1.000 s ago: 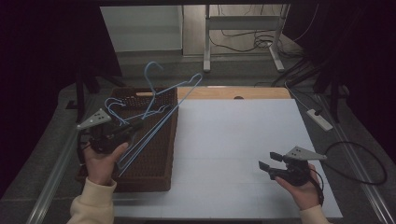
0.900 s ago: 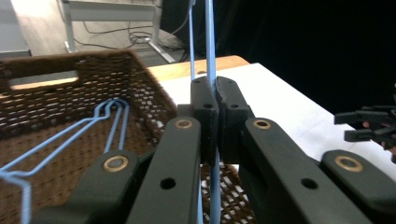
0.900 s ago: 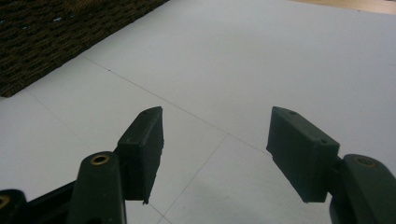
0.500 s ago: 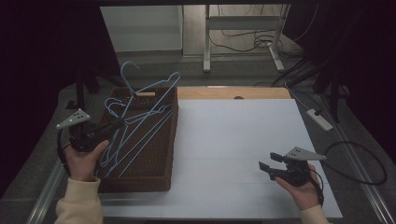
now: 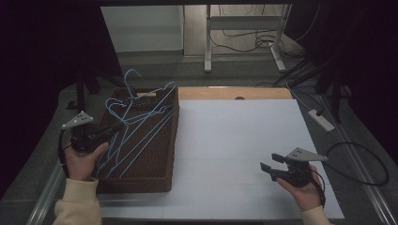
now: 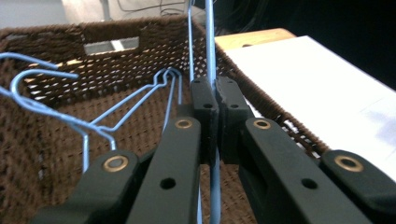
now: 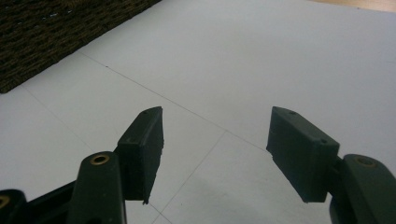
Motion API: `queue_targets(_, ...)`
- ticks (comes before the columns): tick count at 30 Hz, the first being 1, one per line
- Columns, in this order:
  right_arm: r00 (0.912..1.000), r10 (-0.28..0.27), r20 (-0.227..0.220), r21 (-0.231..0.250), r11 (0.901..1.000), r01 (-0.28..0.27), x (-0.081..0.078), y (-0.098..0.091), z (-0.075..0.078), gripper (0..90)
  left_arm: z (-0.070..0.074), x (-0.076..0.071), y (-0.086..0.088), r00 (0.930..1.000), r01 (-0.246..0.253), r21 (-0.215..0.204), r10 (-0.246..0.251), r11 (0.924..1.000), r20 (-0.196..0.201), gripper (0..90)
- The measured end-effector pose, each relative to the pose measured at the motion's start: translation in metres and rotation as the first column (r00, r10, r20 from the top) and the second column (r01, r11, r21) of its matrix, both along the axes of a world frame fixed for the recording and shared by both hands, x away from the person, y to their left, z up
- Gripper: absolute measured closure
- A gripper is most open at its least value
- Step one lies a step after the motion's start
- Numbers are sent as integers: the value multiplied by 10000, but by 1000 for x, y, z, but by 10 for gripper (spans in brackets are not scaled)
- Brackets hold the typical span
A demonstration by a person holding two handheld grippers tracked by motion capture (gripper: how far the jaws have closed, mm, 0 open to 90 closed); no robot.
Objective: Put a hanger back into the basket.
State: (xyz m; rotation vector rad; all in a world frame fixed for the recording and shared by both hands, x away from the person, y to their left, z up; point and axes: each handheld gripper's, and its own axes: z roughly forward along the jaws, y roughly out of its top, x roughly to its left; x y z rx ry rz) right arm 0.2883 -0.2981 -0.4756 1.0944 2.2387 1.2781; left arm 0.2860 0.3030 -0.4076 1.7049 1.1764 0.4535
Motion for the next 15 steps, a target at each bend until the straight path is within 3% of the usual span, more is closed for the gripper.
queue_targets(5, 10000, -30, 10, -23, 10000, 30, 0, 0, 0, 371, -5, 2, 1, 9998, 67, -27, -67, 10000, -168, 872)
queue_targets(7, 10000, -53, 21, -35, 10000, 54, 0, 0, 0, 372, -7, 3, 1, 9995, 20, 231, -13, 9997, -306, 872)
queue_targets(10, 10000, -76, 15, -24, 10000, 76, 0, -1, 0, 372, -10, 3, 2, 9991, 119, 127, -114, 9998, -402, 872)
queue_targets(15, 10000, -99, 6, -35, 9999, 99, 0, -1, 0, 372, -16, 6, 2, 9968, 162, 258, -141, 9995, -786, 872)
